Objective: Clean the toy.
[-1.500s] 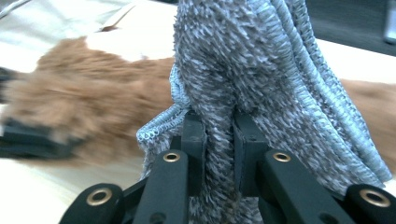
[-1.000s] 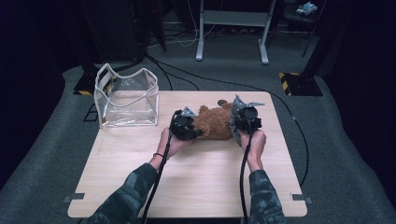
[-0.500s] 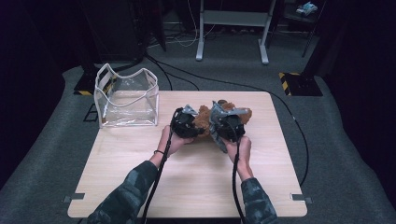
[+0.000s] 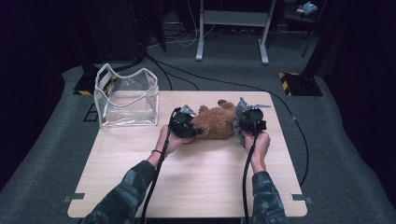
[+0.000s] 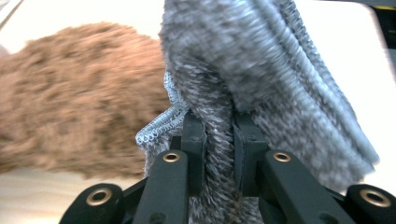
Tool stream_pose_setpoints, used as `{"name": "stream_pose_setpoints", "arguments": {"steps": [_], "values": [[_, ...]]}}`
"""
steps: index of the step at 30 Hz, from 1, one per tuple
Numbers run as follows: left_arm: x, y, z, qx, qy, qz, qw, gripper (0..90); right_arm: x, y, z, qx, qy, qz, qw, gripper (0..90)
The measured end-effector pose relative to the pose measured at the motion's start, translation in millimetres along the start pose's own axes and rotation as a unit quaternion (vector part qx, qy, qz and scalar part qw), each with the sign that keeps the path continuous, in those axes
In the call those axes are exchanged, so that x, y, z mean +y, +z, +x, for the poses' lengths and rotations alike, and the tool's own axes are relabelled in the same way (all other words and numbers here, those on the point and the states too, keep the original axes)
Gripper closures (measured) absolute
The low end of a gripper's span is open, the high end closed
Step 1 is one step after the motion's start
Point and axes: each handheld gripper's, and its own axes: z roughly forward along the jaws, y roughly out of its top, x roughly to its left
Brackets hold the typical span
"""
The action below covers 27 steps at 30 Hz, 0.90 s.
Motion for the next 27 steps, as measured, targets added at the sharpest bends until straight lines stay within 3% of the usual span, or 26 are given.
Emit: {"name": "stream_pose_setpoints", "arguments": {"steps": [3, 6, 9, 13, 15, 16, 17, 21, 23, 27], "values": [[0.2, 0.1, 0.2, 0.0, -0.001, -0.001, 1.0, 69.0, 0.9, -6.1, -9.1, -0.005, 0.007, -0.01, 0.9999, 77.2], [0.8, 0.8, 0.6, 0.0, -0.004, -0.004, 1.0, 68.7, -0.5, -14.9, -1.4, 0.009, -0.006, -0.022, 0.9997, 77.0], [1.6, 1.4, 0.6, -0.001, -0.013, -0.005, 0.9999, 68.7, -5.6, -20.5, 20.2, 0.064, -0.028, -0.033, 0.997, 77.0], [3.4, 2.3, 0.5, -0.001, -0.013, -0.004, 0.9999, 68.7, -13.0, -15.3, 57.8, 0.11, -0.073, -0.024, 0.991, 77.0], [4.1, 2.8, 0.3, 0.002, -0.01, -0.006, 0.9999, 68.7, -16.8, -8.2, 77.0, 0.122, -0.09, -0.014, 0.9884, 77.0], [4.2, 2.7, 0.0, 0.003, -0.009, -0.005, 0.9999, 68.8, -17.8, -5.6, 80.2, 0.12, -0.102, -0.009, 0.9875, 77.1], [4.0, 2.8, 0.1, 0.002, -0.008, -0.005, 1.0, 68.8, -18.9, -2.1, 84.4, 0.115, -0.098, -0.004, 0.9885, 77.1], [3.2, 0.6, 1.7, 0.001, -0.013, -0.003, 0.9999, 68.8, -21.9, 7.6, 68.0, 0.094, -0.077, 0.006, 0.9926, 77.3], [2.7, -0.2, 4.2, 0.002, -0.011, -0.003, 0.9999, 68.9, -24.8, 8.4, 49.6, 0.069, -0.058, 0.013, 0.9959, 77.3], [2.2, -0.8, 5.8, 0.001, -0.009, -0.003, 1.0, 68.9, -33.0, 12.8, 12.8, 0.024, -0.019, 0.027, 0.9992, 77.2]]}}
